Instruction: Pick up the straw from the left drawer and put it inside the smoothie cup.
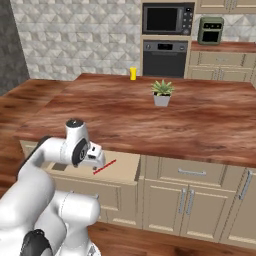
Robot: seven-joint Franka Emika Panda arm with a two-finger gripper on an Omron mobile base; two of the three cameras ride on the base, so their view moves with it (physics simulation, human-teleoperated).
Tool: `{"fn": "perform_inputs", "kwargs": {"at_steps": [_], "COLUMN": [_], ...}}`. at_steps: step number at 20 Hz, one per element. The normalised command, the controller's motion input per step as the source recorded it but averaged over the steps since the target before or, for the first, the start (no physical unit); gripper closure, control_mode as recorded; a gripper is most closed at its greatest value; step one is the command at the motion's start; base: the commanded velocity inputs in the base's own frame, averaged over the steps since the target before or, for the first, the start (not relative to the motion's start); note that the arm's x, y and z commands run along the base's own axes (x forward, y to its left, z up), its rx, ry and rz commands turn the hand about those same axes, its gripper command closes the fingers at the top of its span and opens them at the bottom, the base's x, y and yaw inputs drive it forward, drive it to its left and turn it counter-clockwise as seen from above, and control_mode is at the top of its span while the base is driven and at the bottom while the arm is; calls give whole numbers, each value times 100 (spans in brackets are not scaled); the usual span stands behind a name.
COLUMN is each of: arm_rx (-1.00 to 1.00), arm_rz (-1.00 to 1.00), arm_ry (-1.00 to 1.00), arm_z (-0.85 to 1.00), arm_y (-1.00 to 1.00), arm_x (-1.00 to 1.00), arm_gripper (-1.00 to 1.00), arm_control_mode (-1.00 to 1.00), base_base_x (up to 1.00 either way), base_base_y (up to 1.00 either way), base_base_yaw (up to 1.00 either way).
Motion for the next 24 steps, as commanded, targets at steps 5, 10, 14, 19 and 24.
{"fn": "perform_inputs", "kwargs": {"at_steps": [5,10,14,19,24], "arm_rx": [0,0,0,0,0], "arm_rz": [0,0,0,0,0], "arm_ry": [1,0,0,1,7], "arm_z": [-22,-29,-35,-22,-31], "arm_y": [0,0,0,0,0], "arm_x": [20,20,27,36,35], "arm_gripper": [-100,-100,-100,-100,-100], "arm_control_mode": [-100,-100,-100,-100,-100], "base_base_x": [0,0,0,0,0], "base_base_y": [0,0,0,0,0], "base_base_yaw": [0,0,0,0,0]}}
